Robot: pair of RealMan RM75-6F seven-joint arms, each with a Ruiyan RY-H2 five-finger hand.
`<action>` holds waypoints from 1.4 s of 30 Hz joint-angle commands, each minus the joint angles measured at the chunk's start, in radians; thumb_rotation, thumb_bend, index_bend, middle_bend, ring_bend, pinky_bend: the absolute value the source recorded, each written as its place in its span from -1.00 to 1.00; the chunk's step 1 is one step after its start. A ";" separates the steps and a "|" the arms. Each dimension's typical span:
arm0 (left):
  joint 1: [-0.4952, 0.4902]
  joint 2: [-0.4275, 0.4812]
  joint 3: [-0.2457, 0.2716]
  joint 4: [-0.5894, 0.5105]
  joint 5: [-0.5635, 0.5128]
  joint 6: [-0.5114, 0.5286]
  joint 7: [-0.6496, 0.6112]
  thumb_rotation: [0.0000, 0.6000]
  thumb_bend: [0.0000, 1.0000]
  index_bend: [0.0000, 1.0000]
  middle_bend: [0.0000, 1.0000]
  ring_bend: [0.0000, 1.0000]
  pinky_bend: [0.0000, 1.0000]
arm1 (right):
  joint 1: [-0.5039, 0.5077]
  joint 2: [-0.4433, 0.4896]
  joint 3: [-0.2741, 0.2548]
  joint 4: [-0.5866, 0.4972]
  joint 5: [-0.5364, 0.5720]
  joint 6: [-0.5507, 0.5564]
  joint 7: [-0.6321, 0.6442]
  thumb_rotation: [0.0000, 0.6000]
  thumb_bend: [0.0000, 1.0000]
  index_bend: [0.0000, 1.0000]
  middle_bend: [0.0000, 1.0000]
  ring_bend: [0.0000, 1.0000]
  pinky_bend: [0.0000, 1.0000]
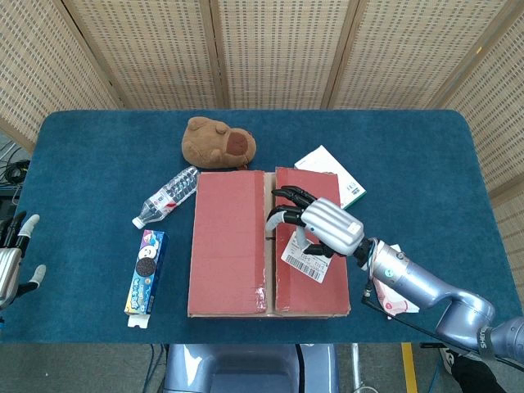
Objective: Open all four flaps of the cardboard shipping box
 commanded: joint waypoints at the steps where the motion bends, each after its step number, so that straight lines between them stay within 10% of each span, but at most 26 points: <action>1: 0.000 0.001 0.000 0.001 -0.002 0.000 -0.002 1.00 -0.25 -0.91 -1.00 -1.00 -1.00 | 0.011 -0.012 -0.011 0.011 0.012 -0.010 -0.029 1.00 1.00 -0.31 -0.35 -0.97 -0.96; 42: 0.003 0.000 0.013 0.022 -0.019 -0.007 -0.047 1.00 -0.24 -0.91 -1.00 -1.00 -1.00 | 0.053 -0.093 -0.077 0.069 0.096 -0.035 -0.302 1.00 1.00 -0.20 -0.18 -0.91 -0.96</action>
